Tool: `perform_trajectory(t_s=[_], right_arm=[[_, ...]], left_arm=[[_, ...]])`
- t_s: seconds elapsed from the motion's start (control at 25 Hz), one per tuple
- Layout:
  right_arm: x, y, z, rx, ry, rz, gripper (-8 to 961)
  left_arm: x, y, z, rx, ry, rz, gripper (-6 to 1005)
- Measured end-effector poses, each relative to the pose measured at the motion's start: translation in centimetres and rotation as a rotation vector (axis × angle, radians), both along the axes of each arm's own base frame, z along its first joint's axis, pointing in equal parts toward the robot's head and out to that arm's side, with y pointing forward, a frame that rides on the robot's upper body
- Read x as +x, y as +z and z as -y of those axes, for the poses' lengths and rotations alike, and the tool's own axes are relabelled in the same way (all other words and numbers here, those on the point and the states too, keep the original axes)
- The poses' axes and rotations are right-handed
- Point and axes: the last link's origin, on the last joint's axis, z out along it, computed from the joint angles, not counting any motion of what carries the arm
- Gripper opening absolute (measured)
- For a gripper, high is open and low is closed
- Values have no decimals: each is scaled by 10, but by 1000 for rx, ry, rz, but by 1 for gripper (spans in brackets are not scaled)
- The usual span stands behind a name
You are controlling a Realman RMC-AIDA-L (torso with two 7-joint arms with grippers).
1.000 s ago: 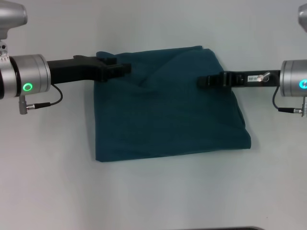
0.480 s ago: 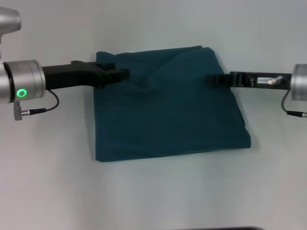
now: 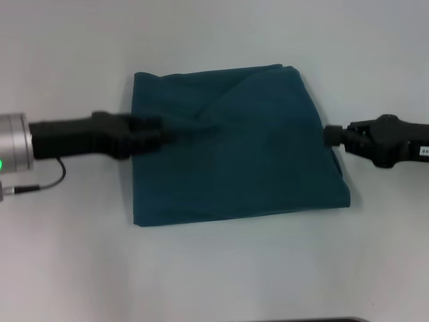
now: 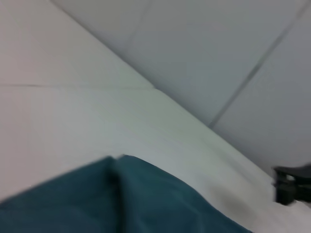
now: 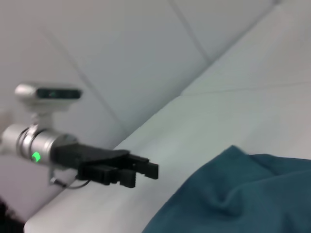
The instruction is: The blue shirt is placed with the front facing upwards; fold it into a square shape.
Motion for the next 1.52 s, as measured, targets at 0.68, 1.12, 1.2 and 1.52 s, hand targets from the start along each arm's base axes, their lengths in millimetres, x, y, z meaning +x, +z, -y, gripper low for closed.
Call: perform_trajectory(t_s=[0.68,1.12,1.2,1.52], right_arm=[[-23,-22,-11,-93,170,94,111],[-27,-23,-14,-104,195,108,587],[-27,-23,-14,-107,194,110,669],[-26,-20,-15,-101,189,107,809]], left_arm=[[-6,-12,24,-47,-11,43,694],[-10,-11,25,-40,-15,32,878],[-10,-11,25,-39,-16,32,893],[-10,-10,24,-36,-17,28,901]])
